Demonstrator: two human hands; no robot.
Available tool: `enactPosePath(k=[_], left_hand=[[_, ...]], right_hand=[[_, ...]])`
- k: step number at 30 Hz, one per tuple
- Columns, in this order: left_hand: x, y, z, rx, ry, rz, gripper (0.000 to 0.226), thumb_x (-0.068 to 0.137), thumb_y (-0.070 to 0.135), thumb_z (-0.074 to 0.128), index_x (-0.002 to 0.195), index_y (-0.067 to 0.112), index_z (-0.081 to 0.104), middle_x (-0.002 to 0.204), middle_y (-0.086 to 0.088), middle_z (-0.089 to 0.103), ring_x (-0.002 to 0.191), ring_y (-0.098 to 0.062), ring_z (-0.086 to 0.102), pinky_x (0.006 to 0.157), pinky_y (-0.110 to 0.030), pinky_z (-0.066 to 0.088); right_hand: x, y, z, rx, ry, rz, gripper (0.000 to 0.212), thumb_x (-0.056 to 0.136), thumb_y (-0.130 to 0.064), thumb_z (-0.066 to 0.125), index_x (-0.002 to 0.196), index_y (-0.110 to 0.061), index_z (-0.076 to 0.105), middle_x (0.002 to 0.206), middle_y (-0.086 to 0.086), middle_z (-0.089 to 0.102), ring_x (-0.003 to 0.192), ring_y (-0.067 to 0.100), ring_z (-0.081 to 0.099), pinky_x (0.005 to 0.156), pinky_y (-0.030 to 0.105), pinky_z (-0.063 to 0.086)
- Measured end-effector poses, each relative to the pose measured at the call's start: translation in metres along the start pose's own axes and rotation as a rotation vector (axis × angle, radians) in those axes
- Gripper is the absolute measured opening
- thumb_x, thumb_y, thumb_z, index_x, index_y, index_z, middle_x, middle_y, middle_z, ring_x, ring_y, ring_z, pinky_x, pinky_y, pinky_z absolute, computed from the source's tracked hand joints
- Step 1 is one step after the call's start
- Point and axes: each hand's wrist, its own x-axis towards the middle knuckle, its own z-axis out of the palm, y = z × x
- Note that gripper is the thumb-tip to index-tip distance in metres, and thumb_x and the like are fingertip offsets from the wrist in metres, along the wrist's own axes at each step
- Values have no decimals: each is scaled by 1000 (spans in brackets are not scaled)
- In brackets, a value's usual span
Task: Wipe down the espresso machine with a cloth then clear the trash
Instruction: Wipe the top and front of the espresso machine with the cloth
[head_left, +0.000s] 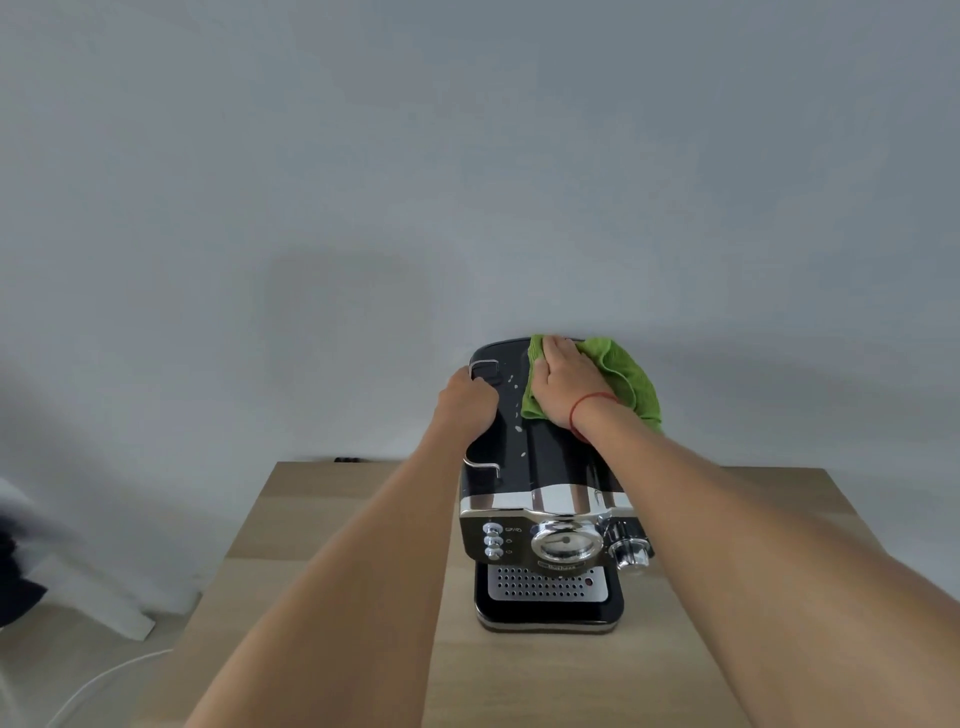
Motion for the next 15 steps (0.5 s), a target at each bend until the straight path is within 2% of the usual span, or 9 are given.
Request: enactPosePath(k=[6,12,15], left_hand=[[0,-3,0,7,8,13,35,94,19,31,118,8,54,117,-16,60,107,-34,56,79,-32,38],[-10,3,-5,32,5,15,35,95,18,33,120,7,54,118,-16,59,102,-32,54,81,-30,38],[-19,8,-8,80,6,12,37,95,18,33,123,4,52,122,-18,58,109,-34,53,82,-31,37]], right_hand=[[4,-3,5,-30,18,14,55,101,-25,22,152,-5,18,158,10,20,146,23,19,121,35,14],[-44,-5,9,-97,-71,75,59,102,-31,15,154,-9,0,162,7,-4,150,21,-2,123,38,2],[-71,-6,6,-117,-128,52,60,102,-33,13,154,-10,-5,162,7,-10,150,21,-6,123,39,-1]])
